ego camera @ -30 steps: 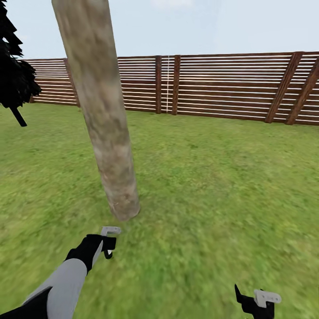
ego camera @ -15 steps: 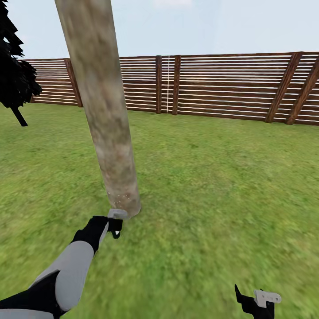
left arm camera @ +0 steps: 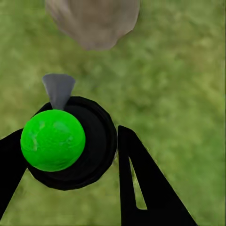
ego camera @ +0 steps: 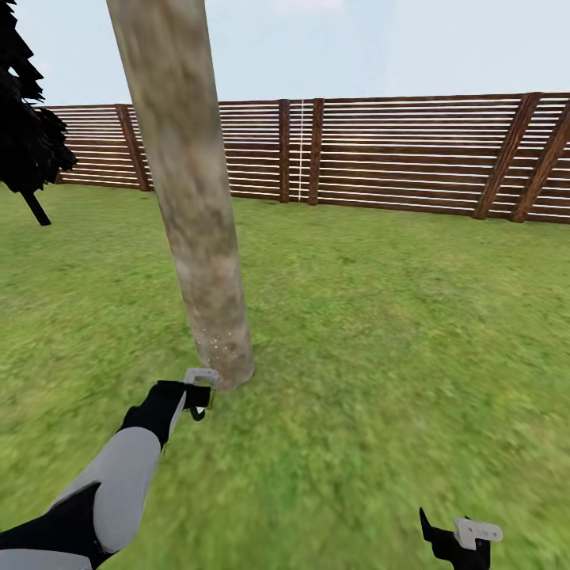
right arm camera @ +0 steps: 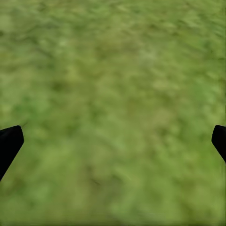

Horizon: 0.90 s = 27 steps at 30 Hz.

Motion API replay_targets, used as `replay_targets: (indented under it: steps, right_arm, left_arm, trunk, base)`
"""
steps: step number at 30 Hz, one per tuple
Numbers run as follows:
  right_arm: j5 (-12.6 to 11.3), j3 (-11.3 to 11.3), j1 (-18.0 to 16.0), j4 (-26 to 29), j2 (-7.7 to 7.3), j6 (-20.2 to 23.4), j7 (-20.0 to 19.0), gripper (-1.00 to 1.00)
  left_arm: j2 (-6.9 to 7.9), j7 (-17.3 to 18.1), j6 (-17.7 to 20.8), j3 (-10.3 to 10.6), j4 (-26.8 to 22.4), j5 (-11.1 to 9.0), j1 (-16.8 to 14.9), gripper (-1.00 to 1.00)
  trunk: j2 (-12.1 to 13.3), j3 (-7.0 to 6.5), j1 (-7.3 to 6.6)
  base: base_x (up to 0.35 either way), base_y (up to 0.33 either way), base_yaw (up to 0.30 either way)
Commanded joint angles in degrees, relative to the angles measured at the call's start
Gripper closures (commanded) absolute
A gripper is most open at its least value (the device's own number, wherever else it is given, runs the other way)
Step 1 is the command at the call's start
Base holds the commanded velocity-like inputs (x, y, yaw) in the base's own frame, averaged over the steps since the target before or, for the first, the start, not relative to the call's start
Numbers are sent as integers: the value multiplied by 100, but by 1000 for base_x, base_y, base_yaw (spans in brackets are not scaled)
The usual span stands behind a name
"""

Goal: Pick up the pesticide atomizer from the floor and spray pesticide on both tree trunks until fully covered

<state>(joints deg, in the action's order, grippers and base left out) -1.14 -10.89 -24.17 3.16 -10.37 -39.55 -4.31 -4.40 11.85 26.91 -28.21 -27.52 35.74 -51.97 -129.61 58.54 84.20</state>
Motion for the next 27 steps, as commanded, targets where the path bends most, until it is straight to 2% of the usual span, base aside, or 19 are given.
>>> replay_targets:
  steps: [1,3,4,5,6,8,9,10,11,13,16,17,18,21,22,24,27]
  right_arm:
    - [0,2,0,0,0,0,0,-100]
    - [0,3,0,0,0,0,1,-100]
    - [0,2,0,0,0,0,6,-100]
    - [0,3,1,0,0,0,8,-100]
    - [0,5,1,0,0,0,8,-100]
    - [0,6,1,0,0,0,9,-100]
    - [0,4,1,0,0,0,9,-100]
    - [0,5,0,0,0,0,9,-100]
    - [0,5,0,0,0,0,9,-100]
    - [0,4,0,0,0,0,7,-100]
    - [0,8,1,4,-14,0,1,-100]
    - [0,8,2,2,-19,0,0,-100]
    - [0,8,4,1,-27,0,0,-100]
    - [0,8,14,0,-64,0,-3,-100]
    - [0,8,16,0,-65,0,-2,-100]
    - [0,8,17,0,-63,0,0,-100]
    - [0,8,18,0,-62,0,0,-100]
  left_arm:
    - [93,30,17,-1,-161,-33,-1,100]
    - [302,420,25,-1,-319,-23,-40,100]
    - [427,751,25,-1,-348,-11,-115,100]
    - [531,930,25,0,-364,-8,-160,100]
    - [567,994,25,0,-372,-6,-178,100]
    - [512,1021,23,3,-376,-7,-188,100]
    - [465,1024,24,70,-372,-11,-189,100]
    - [252,1022,27,411,-370,-14,-170,100]
    - [115,1027,32,607,-390,-18,-165,100]
    - [67,1041,40,696,-480,-37,-169,100]
    - [127,1068,72,707,-692,-39,-148,100]
    - [169,1071,83,693,-745,-34,-137,100]
    - [318,1075,91,676,-787,-50,-122,100]
    - [618,1080,89,656,-806,-86,-108,100]
    - [639,1077,88,654,-807,-98,-103,100]
    - [612,1075,91,680,-808,-101,-97,100]
    - [158,1054,100,710,-814,-87,-155,100]
  trunk:
    - [0,0,0]
    - [0,0,0]
    - [0,0,0]
    - [0,0,0]
    - [0,0,0]
    - [0,0,0]
    - [0,0,0]
    - [0,0,0]
    - [0,0,0]
    - [0,0,0]
    - [0,0,0]
    - [0,0,0]
    - [0,0,0]
    - [0,0,0]
    - [0,0,0]
    - [0,0,0]
    - [0,0,0]
  base:
    - [-4,3,0]
    - [-1,1,0]
    - [0,0,0]
    - [0,0,0]
    - [0,0,0]
    - [0,0,0]
    - [0,0,0]
    - [0,0,0]
    - [0,0,0]
    - [0,0,0]
    - [0,0,0]
    - [0,0,0]
    - [71,0,0]
    - [232,45,0]
    - [132,28,0]
    - [51,11,0]
    - [6,1,0]
